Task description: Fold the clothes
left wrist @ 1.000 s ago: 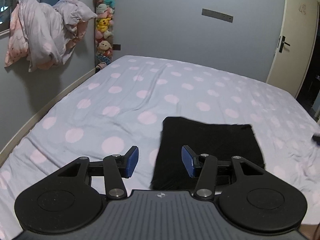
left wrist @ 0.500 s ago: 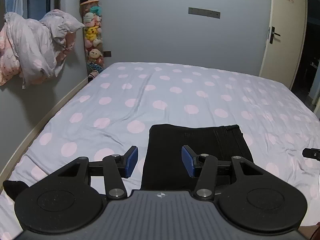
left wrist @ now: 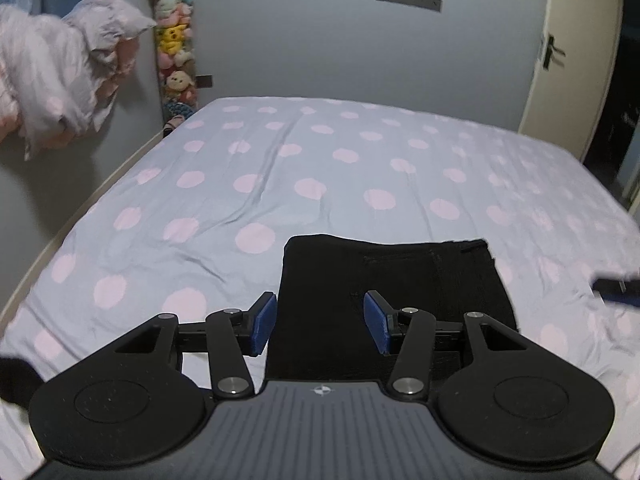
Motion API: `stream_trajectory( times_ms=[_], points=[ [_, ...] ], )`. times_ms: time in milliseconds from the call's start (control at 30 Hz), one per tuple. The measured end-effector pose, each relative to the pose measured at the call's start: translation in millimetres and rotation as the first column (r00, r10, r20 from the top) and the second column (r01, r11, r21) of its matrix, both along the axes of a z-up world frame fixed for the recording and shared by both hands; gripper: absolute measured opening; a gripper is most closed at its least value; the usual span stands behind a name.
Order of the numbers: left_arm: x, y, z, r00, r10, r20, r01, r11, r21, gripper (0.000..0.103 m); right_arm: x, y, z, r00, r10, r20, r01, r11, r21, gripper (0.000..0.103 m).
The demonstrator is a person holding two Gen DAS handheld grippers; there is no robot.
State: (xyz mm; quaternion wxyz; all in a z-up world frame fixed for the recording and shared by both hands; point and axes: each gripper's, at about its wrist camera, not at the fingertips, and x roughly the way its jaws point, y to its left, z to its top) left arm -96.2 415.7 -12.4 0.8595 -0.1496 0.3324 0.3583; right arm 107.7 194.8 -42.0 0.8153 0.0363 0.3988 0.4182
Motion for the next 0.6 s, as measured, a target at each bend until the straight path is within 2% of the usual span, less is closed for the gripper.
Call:
stream_trajectory(
  times_ms=[133, 333, 500, 567, 600],
  points=[
    [19, 33, -21, 1.0, 0.0, 0.004, 0.0, 1.0, 0.002, 0.057, 18, 41, -18, 0.997, 0.042, 0.065, -0.045, 0.998, 0.044, 0.044],
    [58, 84, -78, 1.0, 0.0, -0.013, -0.001, 1.0, -0.025, 0.046, 56, 91, -61, 0.997, 0.067, 0.042, -0.071, 0.993, 0.09, 0.039],
    [93, 113, -121, 0.999, -0.028, -0.042, 0.026, 0.999, -0.031, 0.043, 81, 112, -103, 0.99, 0.124, 0.068, -0.127, 0.991, 0.049, 0.038],
    [111, 122, -139, 0.995, -0.033, -0.097, 0.027, 0.998, -0.058, 0.035, 89, 118, -120, 0.988, 0.137, 0.067, -0.138, 0.99, 0.011, 0.038],
    [118, 124, -146, 0.992, -0.036, -0.119, 0.028, 0.997, -0.069, 0.035, 92, 120, -130, 0.988, 0.139, 0.066, -0.138, 0.99, -0.011, 0.038]
  ],
)
